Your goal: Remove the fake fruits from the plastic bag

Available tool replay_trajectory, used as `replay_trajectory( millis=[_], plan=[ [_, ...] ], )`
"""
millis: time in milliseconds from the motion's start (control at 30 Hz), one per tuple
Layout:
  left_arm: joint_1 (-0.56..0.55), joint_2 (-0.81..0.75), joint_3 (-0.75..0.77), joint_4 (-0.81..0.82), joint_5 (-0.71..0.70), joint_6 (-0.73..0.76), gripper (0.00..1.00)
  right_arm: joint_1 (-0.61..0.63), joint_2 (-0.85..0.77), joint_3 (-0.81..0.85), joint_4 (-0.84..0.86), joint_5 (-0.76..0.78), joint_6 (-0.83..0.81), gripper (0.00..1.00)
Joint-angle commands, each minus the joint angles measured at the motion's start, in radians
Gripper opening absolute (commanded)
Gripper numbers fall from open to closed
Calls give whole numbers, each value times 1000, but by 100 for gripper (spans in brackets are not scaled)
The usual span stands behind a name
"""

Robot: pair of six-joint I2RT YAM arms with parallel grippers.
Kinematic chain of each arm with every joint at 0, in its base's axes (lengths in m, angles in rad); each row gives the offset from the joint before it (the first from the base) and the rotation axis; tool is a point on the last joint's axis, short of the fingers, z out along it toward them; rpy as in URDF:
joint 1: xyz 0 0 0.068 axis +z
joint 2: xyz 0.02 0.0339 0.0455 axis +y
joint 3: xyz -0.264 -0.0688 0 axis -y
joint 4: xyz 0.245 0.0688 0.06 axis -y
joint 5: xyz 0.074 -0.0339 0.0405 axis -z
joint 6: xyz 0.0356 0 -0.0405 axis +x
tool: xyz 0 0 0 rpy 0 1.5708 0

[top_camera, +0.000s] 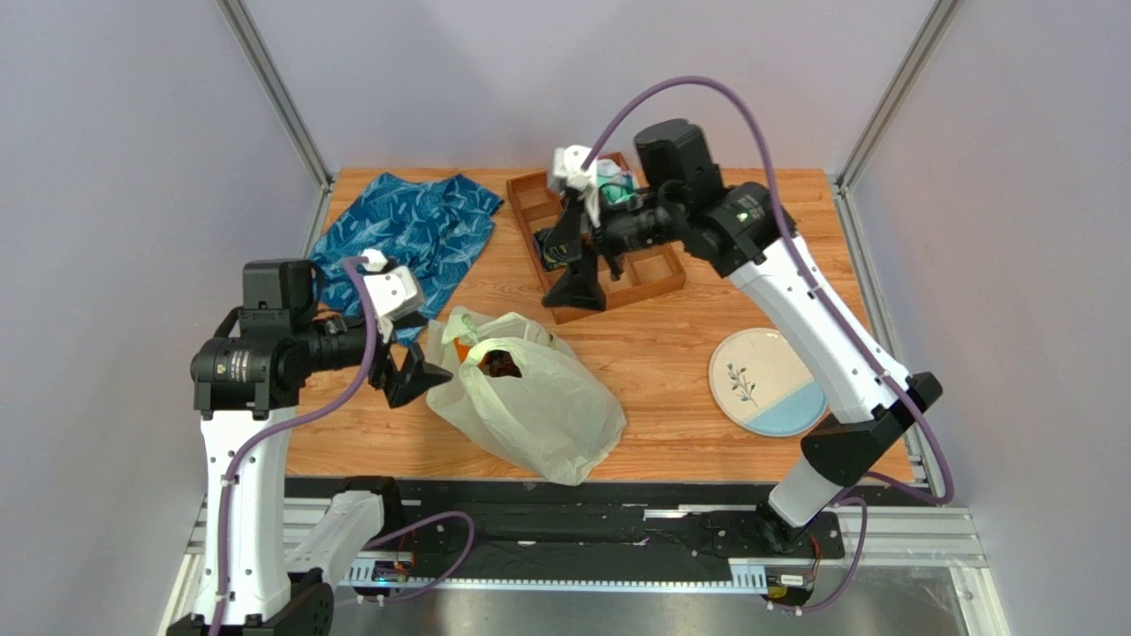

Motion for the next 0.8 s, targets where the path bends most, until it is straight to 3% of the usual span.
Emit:
replay_trajectory(
  millis=[0, 333, 533, 567, 600, 733, 767],
  plan=[
    [-108, 21, -20, 32, 45, 18, 97, 125, -5, 73, -43, 58, -177, 100],
    [-111, -56, -158, 176, -70, -53, 81, 226, -4, 61, -37, 72, -211, 99],
    [-111, -39, -151, 295, -82, -235, 67, 226, 4, 31, -17, 18, -235, 93],
    [-111, -29, -146, 311, -81, -251, 60, 229, 2, 14, 8, 22, -218, 88],
    [-111, -22, -138, 324, -79, -268, 56, 232, 1, -8, 78, 54, -191, 74],
    [-111, 33, -82, 348, -74, -363, 32, 237, 10, -80, 164, 111, -64, 42],
    [-111, 42, -65, 354, -70, -372, 17, 237, 19, -63, 164, 122, -50, 25]
  ],
)
